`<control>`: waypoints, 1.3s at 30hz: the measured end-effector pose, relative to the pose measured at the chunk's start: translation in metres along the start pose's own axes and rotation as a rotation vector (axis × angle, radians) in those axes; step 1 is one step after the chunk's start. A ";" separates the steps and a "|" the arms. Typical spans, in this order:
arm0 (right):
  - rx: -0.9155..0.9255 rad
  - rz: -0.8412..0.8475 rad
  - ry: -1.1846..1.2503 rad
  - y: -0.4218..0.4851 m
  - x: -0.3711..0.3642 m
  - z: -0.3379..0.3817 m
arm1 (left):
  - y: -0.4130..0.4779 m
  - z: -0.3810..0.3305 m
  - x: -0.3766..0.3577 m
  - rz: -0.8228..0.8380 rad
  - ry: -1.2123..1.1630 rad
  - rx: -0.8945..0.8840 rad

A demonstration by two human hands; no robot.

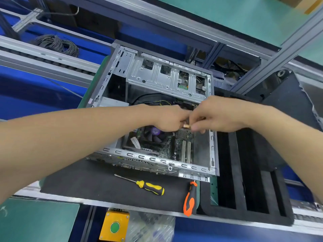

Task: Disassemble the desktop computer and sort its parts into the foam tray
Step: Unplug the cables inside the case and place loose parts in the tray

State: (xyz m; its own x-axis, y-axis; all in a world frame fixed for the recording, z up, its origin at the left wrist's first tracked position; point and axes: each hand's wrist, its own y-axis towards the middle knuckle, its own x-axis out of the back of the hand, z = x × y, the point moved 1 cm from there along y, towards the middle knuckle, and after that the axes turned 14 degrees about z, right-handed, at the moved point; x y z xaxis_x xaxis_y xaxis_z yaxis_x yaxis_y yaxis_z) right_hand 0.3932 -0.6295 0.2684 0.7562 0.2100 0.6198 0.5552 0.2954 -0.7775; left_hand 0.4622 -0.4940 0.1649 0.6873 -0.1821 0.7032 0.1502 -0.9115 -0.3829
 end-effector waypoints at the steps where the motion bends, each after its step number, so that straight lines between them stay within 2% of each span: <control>1: 0.015 -0.054 0.065 -0.006 0.005 -0.003 | -0.003 0.007 0.003 -0.041 -0.062 0.016; 6: 0.013 -0.143 0.620 -0.012 0.005 -0.013 | -0.028 0.028 0.009 -0.220 -0.434 0.052; 9: -0.030 -0.137 0.734 -0.003 -0.005 -0.009 | -0.041 0.037 0.013 -0.099 -0.318 0.063; 11: -0.040 -0.052 0.663 0.006 -0.009 -0.002 | -0.046 0.037 0.011 -0.005 -0.174 0.070; 15: -0.190 0.170 0.236 0.024 -0.026 0.013 | -0.042 0.024 0.006 -0.002 -0.054 0.126; 18: -0.330 0.225 0.038 0.033 -0.043 0.022 | -0.029 0.021 0.008 -0.085 -0.022 0.175; 21: -0.391 0.223 -0.038 0.044 -0.047 0.023 | -0.016 0.018 0.002 -0.271 0.033 0.262; 23: -0.427 0.287 -0.118 0.053 -0.046 0.022 | -0.013 0.016 -0.002 -0.365 0.094 0.302; 26: -0.501 0.400 -0.251 0.075 -0.046 0.020 | -0.012 0.021 -0.001 -0.354 0.098 0.384; 29: -0.581 0.357 -0.247 0.097 -0.047 0.013 | -0.009 0.028 -0.010 -0.258 0.186 0.435; 32: -0.594 0.277 -0.223 0.115 -0.052 -0.005 | -0.003 0.031 -0.023 -0.207 0.440 0.457; 35: -0.594 0.233 -0.269 0.125 -0.055 -0.017 | -0.003 0.030 -0.033 -0.153 0.666 0.391; 39: -0.590 0.189 -0.316 0.132 -0.055 -0.027 | -0.006 0.025 -0.036 -0.179 0.773 0.276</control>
State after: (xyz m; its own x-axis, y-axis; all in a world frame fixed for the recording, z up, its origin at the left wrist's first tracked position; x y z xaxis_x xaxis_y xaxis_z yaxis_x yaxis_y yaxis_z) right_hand 0.4348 -0.6272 0.1285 0.7710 0.4956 0.3999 0.5871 -0.3100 -0.7478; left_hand 0.4543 -0.4725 0.1270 -0.0288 -0.3366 0.9412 0.4485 -0.8458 -0.2888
